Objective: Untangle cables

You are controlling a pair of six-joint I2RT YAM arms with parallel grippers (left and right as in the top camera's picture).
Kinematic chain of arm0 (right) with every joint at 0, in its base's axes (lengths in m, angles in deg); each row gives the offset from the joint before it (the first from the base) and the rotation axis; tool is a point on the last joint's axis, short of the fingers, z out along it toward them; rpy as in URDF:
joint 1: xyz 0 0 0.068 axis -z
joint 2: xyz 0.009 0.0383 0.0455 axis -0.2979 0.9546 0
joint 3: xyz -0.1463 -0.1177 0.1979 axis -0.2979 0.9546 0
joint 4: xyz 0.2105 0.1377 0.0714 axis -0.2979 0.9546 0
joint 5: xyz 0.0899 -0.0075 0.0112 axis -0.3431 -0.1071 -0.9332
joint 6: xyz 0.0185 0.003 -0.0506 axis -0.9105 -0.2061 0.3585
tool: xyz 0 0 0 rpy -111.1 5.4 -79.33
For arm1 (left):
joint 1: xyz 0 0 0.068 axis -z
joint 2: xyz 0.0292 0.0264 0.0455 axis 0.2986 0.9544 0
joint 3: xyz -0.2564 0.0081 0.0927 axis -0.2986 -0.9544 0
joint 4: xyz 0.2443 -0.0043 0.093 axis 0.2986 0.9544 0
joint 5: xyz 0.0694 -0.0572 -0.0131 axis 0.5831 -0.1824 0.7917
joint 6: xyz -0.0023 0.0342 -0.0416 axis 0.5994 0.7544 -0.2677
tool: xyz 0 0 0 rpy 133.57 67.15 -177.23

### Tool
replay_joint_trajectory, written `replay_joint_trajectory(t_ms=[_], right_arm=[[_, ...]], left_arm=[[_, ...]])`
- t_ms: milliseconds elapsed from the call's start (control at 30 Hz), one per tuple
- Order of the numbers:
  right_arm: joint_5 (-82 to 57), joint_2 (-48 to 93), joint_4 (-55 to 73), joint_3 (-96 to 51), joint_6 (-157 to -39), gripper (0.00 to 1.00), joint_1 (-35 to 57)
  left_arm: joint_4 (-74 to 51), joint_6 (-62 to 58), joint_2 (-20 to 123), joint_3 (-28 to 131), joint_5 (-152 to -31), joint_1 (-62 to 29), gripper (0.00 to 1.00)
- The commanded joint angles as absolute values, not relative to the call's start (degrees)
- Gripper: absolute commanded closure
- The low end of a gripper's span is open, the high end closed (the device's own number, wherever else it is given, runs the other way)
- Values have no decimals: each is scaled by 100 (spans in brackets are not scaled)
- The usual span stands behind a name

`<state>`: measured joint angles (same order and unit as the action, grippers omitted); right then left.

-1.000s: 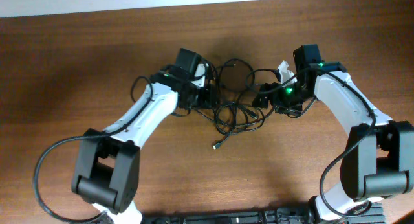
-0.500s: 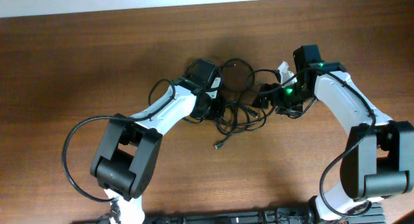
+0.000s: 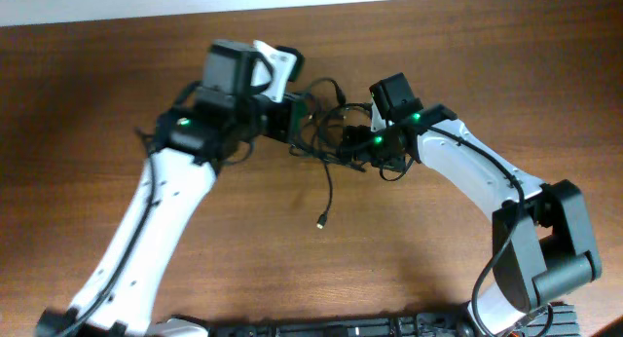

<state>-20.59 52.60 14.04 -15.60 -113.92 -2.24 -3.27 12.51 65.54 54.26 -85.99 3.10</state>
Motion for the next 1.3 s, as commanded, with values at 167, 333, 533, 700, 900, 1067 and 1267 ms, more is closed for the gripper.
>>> replay_joint_trajectory(t_ms=[167,333,533,700,900,1067,1267], right_arm=[[-1816,5435,2169,-1560,-10592,5,1131],[-5884,5325,2033,-1560,-7112,4,727],[-6229,4456,842,-1663,-6938,1,-511],[-5562,4383,-323,-1661,-6949,13,-856],[-2120,4827,-881,-1661,-7578,81,-1837],[1148,4825,1023,-1661,-10140,96,-364],[975,4825,2118,-1661,-10752,96,1881]], left_arm=[[-558,362,5406,5520,-9423,-2595,100],[-580,-89,5625,5518,-9404,-2313,100],[-580,-390,6163,5518,-9211,-1946,100],[-580,-390,6171,5520,-9231,-1793,100],[-580,-388,6171,5520,-9618,-1631,100],[-486,-360,6171,5520,-9613,-2003,100],[-298,-316,6171,5520,-9567,-2656,100]])
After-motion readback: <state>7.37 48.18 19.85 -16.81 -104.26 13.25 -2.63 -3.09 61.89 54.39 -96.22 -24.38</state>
